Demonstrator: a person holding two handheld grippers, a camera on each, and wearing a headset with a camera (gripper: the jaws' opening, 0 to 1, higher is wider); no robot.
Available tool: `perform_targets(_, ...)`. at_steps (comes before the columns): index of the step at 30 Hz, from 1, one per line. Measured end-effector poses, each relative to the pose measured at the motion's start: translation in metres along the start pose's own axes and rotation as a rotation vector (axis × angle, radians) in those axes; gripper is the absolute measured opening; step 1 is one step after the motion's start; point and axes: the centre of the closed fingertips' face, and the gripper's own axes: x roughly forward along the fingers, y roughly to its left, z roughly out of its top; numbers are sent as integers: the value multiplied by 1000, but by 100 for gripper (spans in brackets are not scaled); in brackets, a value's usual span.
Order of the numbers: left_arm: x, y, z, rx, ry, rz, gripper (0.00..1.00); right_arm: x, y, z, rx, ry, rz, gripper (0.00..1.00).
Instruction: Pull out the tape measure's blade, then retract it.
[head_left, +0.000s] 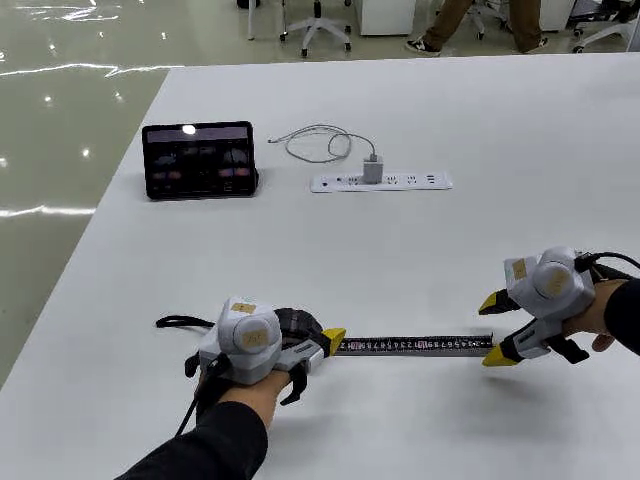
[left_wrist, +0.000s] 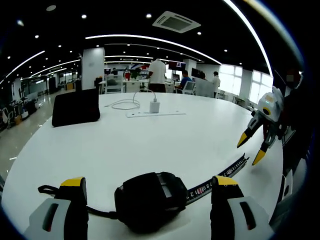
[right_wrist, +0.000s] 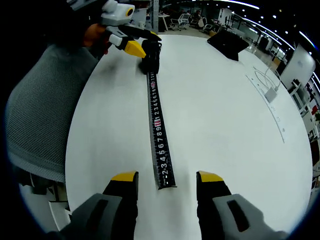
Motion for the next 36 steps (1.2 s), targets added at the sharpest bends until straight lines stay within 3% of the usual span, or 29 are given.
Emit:
perform_targets(13, 1, 0, 1, -16, -5, -7, 100, 7, 3, -13, -37, 70, 42, 28)
perform_targets(25, 1, 0, 0, -29, -6, -1, 99, 16, 6, -19, -94, 117, 46, 12)
perform_targets(33, 1, 2, -2, -62, 1, 9, 96, 15, 7, -17, -71, 131, 63, 12)
perform_targets(35, 2, 4, -9, -62, 32, 22, 94, 15, 7, -17, -40, 140, 59, 12)
perform_targets(36, 1, 7, -11, -42, 44, 38, 88, 14, 6, -18, -3, 161, 43, 12)
